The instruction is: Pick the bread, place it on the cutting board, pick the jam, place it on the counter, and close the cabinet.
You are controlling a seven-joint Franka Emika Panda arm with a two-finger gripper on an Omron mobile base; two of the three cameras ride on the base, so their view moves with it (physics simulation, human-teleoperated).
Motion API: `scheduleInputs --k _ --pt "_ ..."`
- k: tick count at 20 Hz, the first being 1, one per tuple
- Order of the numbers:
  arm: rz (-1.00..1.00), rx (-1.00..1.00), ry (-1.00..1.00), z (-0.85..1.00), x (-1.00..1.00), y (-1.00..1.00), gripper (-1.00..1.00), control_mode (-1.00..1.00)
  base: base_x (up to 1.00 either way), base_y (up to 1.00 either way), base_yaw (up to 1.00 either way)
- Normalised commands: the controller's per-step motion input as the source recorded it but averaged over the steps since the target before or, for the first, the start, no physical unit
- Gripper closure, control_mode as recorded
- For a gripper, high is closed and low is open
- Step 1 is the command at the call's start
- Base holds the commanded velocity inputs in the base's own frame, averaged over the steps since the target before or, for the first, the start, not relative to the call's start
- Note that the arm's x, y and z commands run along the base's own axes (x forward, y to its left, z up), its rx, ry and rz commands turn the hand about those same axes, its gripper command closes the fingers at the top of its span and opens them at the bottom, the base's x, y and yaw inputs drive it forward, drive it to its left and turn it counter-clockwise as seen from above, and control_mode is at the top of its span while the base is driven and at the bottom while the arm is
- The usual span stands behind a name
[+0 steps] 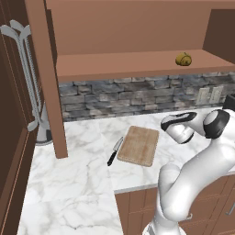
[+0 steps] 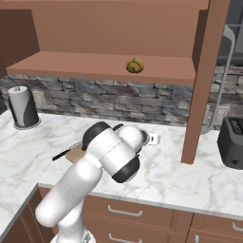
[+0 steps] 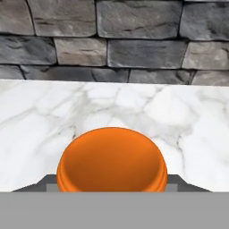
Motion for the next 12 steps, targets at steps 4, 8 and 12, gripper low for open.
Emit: scheduleInputs --k 4,8,12 --pt "0.0 0.0 0.0 -0.09 0.0 0.0 1.0 -1.0 0.0 0.0 0.0" --pt "0.0 0.0 0.0 -0.11 0.0 0.0 1.0 -1.0 0.0 0.0 0.0" --pt "0.0 0.0 0.0 -0.12 0.0 0.0 1.0 -1.0 0.0 0.0 0.0"
